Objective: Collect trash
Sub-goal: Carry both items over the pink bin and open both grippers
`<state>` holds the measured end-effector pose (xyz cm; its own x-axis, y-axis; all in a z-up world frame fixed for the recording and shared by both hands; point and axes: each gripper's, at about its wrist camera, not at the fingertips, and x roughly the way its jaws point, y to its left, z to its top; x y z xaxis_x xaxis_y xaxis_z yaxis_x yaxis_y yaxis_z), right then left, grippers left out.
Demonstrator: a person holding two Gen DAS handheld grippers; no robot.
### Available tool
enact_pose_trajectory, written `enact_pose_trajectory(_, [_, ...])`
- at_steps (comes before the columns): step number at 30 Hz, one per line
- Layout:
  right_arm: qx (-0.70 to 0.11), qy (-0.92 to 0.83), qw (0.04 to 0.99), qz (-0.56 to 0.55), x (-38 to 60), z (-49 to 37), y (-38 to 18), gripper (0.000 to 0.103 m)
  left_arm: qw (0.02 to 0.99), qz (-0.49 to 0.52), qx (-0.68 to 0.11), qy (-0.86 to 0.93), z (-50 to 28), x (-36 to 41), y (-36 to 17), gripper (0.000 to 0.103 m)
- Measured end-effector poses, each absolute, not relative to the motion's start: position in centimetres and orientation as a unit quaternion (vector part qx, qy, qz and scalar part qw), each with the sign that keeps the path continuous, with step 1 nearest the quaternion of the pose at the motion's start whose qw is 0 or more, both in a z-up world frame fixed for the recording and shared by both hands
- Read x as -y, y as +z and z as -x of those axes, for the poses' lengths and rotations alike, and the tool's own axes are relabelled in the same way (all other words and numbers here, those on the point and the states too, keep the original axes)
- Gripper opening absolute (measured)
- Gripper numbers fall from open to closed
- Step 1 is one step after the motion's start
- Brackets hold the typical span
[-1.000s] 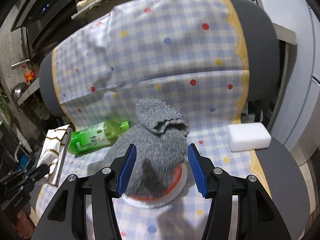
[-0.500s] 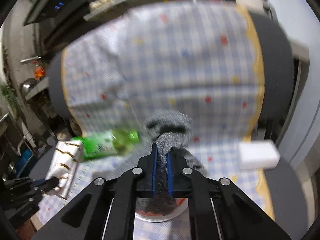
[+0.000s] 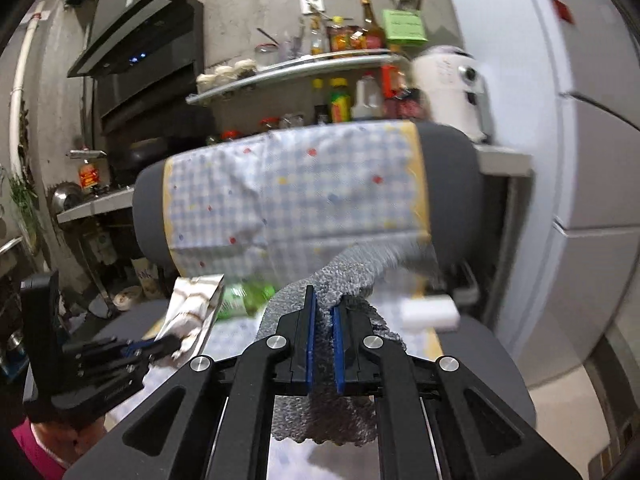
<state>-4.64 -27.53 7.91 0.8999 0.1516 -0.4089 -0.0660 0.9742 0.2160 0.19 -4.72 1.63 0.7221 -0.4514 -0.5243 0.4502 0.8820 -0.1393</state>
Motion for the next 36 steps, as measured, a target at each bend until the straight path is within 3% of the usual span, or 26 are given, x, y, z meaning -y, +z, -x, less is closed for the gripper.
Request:
enact_pose_trajectory(16, [-0.288, -0.148, 0.938, -0.123, 36.7, 19.6, -0.2, 0.008, 0.845, -0.074, -0.295, -0.44, 8.7, 20.5, -4.1, 0.006])
enact_pose_trajectory(29, [-0.366, -0.267, 0.873, -0.179, 43.5, 26.2, -7.9, 0.013, 0.812, -0.124, -0.288, -0.492, 13.4, 26.4, -4.6, 0.006])
enact_pose_trajectory(36, [-0.405, -0.282, 0.843, -0.216, 45.4, 25.4, -12.0, 0.035, 0.811, -0.133, -0.296, -0.486, 13.6, 26.6, -5.0, 0.006])
